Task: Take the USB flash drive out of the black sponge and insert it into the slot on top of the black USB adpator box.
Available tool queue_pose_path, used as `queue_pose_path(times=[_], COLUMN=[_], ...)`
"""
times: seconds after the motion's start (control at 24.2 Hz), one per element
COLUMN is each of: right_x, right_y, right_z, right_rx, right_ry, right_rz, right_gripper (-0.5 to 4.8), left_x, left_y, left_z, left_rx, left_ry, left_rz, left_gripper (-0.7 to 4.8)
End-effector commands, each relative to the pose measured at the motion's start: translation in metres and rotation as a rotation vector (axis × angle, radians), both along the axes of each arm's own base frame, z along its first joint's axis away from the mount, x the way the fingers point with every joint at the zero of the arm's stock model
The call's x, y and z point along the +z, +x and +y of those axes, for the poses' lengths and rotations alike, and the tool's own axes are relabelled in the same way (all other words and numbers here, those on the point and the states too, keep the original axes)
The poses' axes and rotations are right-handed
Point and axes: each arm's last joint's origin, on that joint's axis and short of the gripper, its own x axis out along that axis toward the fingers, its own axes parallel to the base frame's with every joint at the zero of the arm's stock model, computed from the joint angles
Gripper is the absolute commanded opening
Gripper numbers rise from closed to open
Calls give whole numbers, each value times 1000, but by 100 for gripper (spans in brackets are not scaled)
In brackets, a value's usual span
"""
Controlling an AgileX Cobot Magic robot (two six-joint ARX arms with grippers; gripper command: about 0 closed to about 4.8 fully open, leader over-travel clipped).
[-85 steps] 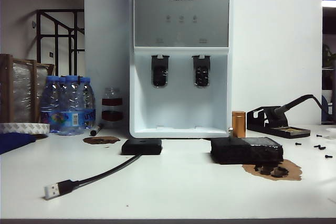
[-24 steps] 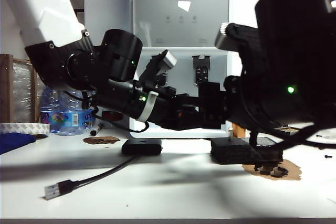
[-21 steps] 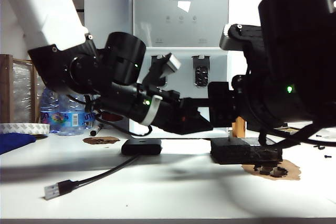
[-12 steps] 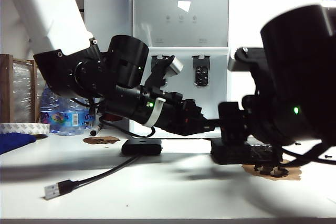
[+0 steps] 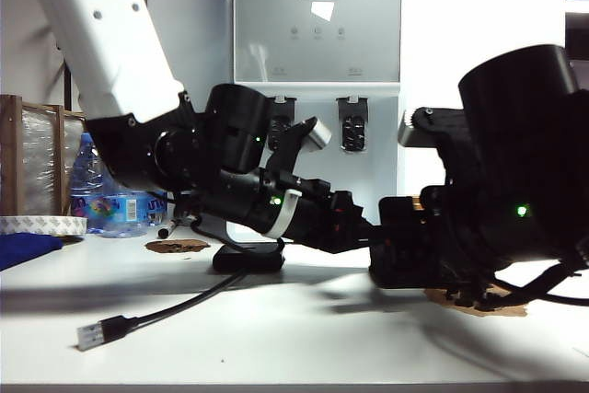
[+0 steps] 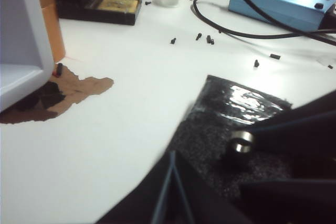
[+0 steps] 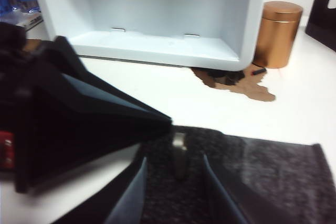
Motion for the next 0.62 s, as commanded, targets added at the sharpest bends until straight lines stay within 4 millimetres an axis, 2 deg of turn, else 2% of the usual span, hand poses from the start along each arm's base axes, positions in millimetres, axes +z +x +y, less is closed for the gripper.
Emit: queue_pose_path(times=[0.04,0.45,0.62], right_x=[2,-2,-2], right_y=[5,16,17], right_z=[2,-5,-6], right_rx=[55,74,71], right_ry=[-1,-74,-87], right_rz=[-33,-53,-59], right_gripper=[181,179,98], left_x=[1,-3,-3], left_y=[3,5,4], left_z=[0,3,3], left_rx=[-25,2,-2], left_ry=[2,37,36], left_rz=[12,18,18], left_gripper=[-4,-4,-4])
